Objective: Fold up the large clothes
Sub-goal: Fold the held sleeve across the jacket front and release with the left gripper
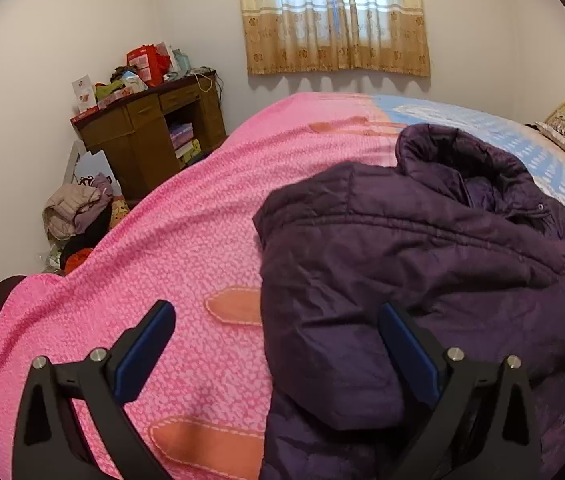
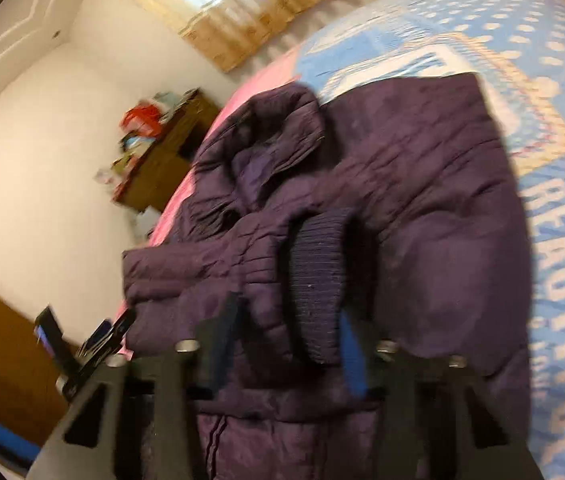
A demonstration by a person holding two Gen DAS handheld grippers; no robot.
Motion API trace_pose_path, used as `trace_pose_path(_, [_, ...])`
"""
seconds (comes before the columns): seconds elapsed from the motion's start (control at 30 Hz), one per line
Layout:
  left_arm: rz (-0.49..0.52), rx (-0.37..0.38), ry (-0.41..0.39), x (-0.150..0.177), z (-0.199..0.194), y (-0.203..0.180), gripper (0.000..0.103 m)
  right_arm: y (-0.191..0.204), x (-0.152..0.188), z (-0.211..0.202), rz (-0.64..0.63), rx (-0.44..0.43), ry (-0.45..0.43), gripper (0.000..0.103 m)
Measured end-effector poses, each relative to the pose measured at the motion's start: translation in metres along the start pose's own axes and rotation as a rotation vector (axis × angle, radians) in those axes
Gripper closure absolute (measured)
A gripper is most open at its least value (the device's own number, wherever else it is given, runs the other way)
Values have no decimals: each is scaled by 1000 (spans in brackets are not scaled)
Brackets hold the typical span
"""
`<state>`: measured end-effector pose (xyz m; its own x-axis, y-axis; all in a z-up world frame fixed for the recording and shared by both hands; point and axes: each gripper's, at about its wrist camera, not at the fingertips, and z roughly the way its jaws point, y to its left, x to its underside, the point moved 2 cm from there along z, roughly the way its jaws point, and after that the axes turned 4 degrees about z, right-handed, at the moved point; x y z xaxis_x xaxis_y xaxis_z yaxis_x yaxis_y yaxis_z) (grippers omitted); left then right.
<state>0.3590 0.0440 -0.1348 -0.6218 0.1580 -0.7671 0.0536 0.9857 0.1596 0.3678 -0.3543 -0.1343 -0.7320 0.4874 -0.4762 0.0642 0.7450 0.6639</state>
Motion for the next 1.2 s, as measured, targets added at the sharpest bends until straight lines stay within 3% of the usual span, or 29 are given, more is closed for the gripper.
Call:
trace_pose_path(0.03, [4,4,3,-1,-1,-3,0,5,4,-4,-23,1,-5,89])
trace_pose_path(0.07, [5,7,5,1,-1,0,0,11,6,-11,-55,17,-20,92])
trace_pose_path(0.23, [35,18,6,4,-7,0,0,21,9,-48,-136,75,-99,93])
trace_pose_path(0.33, [42,12,15,6,-1,-1,0,6,10,-36,-164,143,-62,92])
trace_pose_path(0.37, [40,9,20,6,1,0,0,1,9,-32,-156,158,-55,88])
trace_pose_path(0.43, [30,3,22,5,-2,1,0,-2,9,-36,-142,244,-64,45])
trace_pose_path(0.47, [25,-1,9,3,-7,2,0,-2,10,-44,-146,282,-98,39])
trace_pose_path(0.57, [37,-33,-91,-11,-26,3,0,26,8,-74,-230,395,-259,37])
trace_pose_path(0.63, [40,-33,-137,-24,-33,-4,0,57,8,-76,-307,396,-295,37])
trace_pose_path(0.8, [37,26,-123,-49,-17,-37,0,102,13,-23,-423,392,-258,37])
trace_pose_path(0.93, [65,54,-9,-51,29,-58,0,89,20,28,-450,428,-175,37])
trace_pose_path(1.0, [52,15,51,-44,54,-54,0,74,23,44,-448,430,-147,37])
trace_pose_path(1.07, [30,68,158,-30,84,-49,0,61,25,52,-429,413,-123,37])
trace_pose_path(1.2, [45,51,146,-19,92,-51,0,58,29,68,-447,450,-72,36])
